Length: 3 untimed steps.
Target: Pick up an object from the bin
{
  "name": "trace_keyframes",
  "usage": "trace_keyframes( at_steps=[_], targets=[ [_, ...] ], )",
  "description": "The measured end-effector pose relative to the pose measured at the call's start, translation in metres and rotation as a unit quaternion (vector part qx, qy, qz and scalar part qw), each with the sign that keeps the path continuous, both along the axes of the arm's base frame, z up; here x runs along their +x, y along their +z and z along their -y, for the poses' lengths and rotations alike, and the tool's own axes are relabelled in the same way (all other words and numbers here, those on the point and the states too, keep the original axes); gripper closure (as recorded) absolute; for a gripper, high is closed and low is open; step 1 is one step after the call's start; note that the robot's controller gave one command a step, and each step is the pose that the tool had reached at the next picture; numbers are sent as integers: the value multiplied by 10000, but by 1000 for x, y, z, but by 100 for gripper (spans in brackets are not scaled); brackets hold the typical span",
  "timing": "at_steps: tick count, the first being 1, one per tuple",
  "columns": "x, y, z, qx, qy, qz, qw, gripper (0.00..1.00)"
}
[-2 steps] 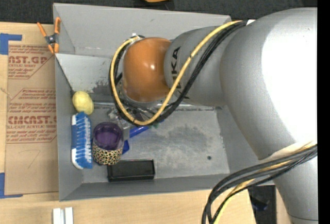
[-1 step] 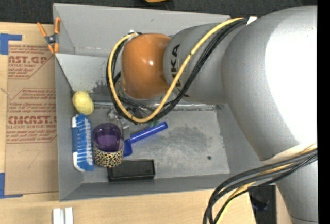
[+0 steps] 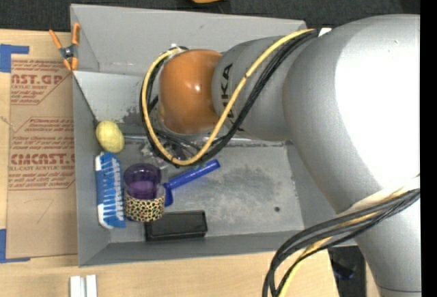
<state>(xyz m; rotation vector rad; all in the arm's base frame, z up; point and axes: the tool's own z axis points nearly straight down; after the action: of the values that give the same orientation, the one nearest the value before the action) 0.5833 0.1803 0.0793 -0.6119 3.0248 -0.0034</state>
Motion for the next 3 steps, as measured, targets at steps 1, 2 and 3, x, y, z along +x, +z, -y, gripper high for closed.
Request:
trace_keyframes(
  at_steps=[1,2,3],
  targets=[
    [-7,1,4,-32,1180,36,9930,100],
    [-1,20,3,13,8,-1,10000,100],
    [-5,205,5,-31,1248,76,9921,0]
  ],
)
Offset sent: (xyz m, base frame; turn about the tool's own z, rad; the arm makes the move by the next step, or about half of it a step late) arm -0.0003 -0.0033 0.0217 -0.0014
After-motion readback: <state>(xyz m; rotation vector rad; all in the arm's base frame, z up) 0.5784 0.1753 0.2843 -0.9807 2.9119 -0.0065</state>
